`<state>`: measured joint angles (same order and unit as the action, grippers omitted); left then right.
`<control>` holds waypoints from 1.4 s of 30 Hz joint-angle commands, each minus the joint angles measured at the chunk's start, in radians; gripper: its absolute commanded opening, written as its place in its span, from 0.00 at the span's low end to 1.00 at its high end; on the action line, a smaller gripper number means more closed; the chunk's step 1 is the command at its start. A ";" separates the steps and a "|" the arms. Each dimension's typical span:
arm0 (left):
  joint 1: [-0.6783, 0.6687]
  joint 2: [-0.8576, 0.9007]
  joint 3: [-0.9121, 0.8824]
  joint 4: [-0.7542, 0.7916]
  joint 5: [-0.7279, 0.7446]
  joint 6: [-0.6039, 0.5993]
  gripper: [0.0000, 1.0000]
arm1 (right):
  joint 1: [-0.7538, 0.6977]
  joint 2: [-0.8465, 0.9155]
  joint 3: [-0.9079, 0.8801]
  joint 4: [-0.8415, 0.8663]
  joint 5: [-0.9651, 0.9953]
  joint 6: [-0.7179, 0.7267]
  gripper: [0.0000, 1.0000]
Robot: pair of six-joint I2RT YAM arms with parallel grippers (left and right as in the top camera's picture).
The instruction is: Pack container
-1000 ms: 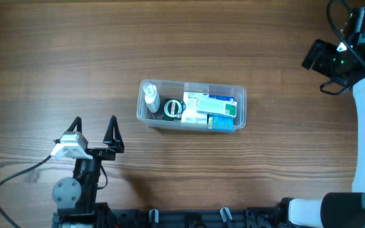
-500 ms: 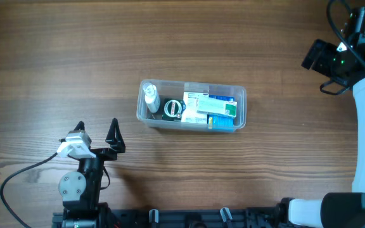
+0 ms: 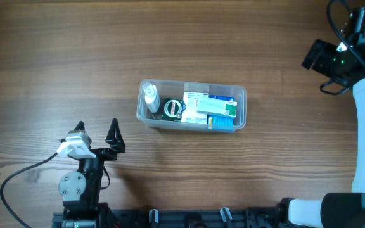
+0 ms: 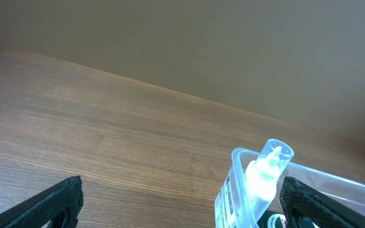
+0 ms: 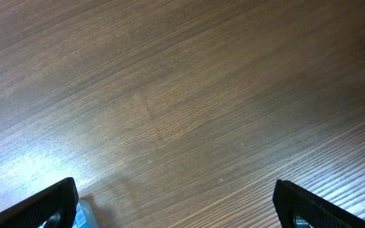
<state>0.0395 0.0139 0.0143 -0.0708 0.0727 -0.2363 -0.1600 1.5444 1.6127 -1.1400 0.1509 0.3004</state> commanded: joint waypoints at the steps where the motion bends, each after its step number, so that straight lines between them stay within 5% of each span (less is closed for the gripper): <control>1: -0.005 -0.011 -0.008 0.000 -0.014 0.023 1.00 | 0.002 -0.090 0.009 0.003 0.013 -0.014 1.00; 11: -0.005 -0.011 -0.008 0.000 -0.014 0.023 1.00 | 0.095 -0.700 -0.066 0.031 0.042 -0.036 1.00; 19: -0.005 -0.011 -0.008 0.000 -0.014 0.023 1.00 | 0.095 -1.297 -0.761 0.531 -0.014 0.038 1.00; 27: -0.005 -0.011 -0.008 0.000 -0.014 0.023 1.00 | 0.095 -1.526 -1.418 1.201 -0.183 0.055 1.00; 34: -0.005 -0.011 -0.008 0.000 -0.014 0.023 1.00 | 0.136 -1.541 -1.517 1.229 -0.239 -0.181 1.00; 42: -0.005 -0.011 -0.008 0.000 -0.014 0.023 1.00 | 0.140 -1.541 -1.608 1.151 -0.291 -0.206 1.00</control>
<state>0.0395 0.0128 0.0139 -0.0704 0.0723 -0.2363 -0.0269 0.0189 0.0235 0.0448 -0.1062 0.1253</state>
